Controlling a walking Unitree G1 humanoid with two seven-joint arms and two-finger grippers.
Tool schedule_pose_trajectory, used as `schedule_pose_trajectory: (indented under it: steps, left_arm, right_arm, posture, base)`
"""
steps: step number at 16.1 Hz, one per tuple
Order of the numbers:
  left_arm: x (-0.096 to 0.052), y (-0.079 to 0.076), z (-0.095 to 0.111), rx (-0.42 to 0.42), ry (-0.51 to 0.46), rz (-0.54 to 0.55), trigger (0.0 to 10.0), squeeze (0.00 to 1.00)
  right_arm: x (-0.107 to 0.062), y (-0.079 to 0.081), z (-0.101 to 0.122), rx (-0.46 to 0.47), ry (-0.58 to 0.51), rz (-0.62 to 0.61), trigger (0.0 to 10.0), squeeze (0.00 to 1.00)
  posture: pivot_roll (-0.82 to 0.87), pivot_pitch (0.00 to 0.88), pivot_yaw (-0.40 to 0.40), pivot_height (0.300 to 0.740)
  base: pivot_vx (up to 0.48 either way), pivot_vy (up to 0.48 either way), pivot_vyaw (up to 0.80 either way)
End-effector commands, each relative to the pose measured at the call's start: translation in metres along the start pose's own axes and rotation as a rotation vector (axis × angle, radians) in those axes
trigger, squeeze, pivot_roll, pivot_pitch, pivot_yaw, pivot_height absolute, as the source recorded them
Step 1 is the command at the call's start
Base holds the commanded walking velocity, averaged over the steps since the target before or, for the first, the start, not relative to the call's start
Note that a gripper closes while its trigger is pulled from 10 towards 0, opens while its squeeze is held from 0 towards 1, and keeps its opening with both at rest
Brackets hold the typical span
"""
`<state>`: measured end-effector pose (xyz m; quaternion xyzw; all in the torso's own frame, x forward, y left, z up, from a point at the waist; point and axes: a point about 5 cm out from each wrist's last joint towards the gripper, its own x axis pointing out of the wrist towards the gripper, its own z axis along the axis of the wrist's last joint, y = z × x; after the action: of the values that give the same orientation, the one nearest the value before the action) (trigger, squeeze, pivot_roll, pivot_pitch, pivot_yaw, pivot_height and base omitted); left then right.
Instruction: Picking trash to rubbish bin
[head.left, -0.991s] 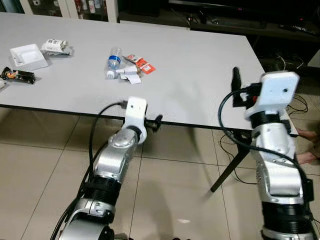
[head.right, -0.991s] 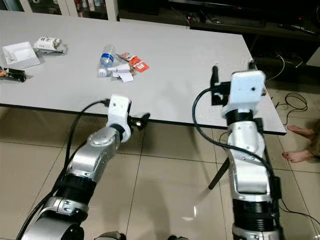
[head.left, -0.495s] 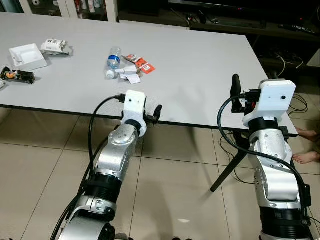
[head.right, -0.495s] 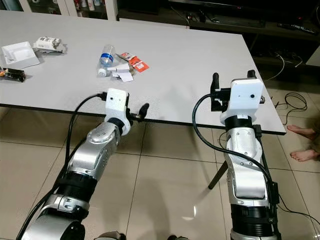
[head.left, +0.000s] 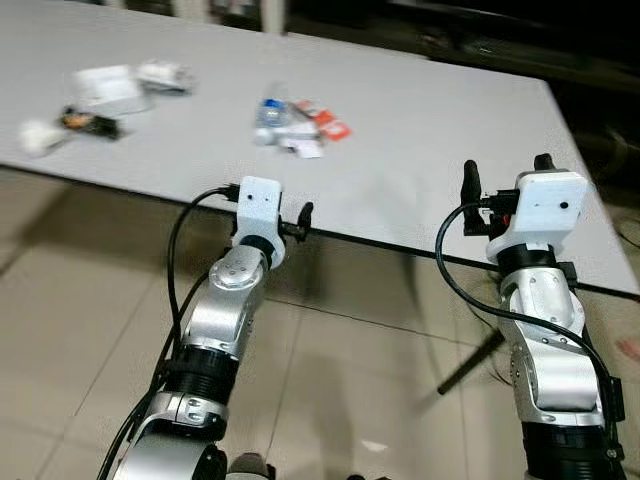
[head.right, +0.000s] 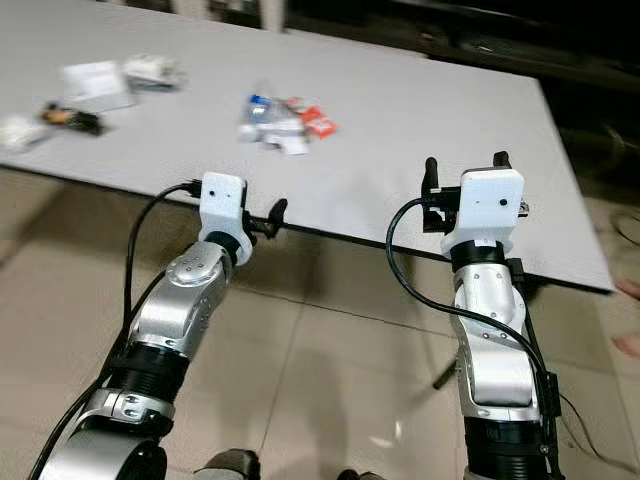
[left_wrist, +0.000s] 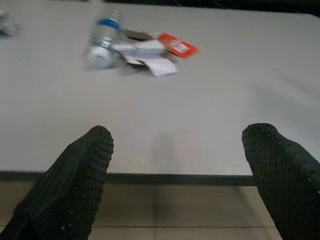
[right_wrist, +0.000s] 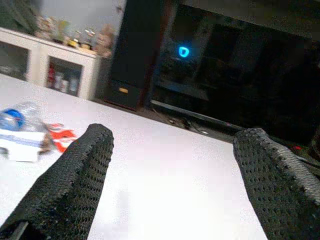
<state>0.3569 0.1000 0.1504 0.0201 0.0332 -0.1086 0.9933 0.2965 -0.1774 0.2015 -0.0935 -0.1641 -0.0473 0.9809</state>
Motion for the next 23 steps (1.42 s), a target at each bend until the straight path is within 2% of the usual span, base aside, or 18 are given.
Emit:
schedule_pose_trajectory:
  steps: [1, 8, 11, 15, 20, 23]
  left_arm:
    - [0.001, -0.003, 0.0, 0.003, -0.006, 0.007, 10.0, 0.0]
    - [0.001, -0.003, 0.001, 0.035, -0.02, 0.017, 10.0, 0.0]
    - [0.002, -0.003, 0.0, 0.032, -0.016, 0.016, 10.0, 0.0]
    - [0.004, -0.006, -0.007, 0.041, 0.027, -0.01, 10.0, 0.0]
    - [0.003, -0.007, -0.016, 0.051, 0.037, -0.024, 10.0, 0.0]
    - [0.003, -0.007, -0.015, 0.047, 0.031, -0.037, 10.0, 0.0]
  right_arm:
    - [0.0, -0.002, 0.004, -0.006, -0.02, 0.002, 10.0, 0.0]
    - [-0.007, 0.002, -0.018, 0.022, 0.101, 0.026, 10.0, 0.0]
    - [-0.011, 0.0, -0.035, 0.06, 0.199, 0.014, 10.0, 0.0]
    - [-0.018, -0.002, -0.062, 0.065, 0.375, 0.007, 10.0, 0.0]
    - [-0.026, -0.006, -0.073, 0.077, 0.449, -0.017, 10.0, 0.0]
    - [-0.027, -0.005, -0.073, 0.086, 0.442, -0.018, 10.0, 0.0]
  posture:
    - [0.18, 0.089, -0.079, 0.74]
    - [0.18, 0.089, -0.079, 0.74]
    - [0.17, 0.089, -0.077, 0.74]
    - [0.17, 0.088, -0.076, 0.74]
    - [0.18, 0.087, -0.074, 0.74]
    - [0.18, 0.088, -0.074, 0.74]
  base:
    - [0.0, 0.0, 0.79]
    - [0.0, 0.0, 0.79]
    - [0.0, 0.0, 0.75]
    - [0.0, 0.0, 0.0]
    - [0.0, 0.0, 0.0]
    - [0.0, 0.0, 0.0]
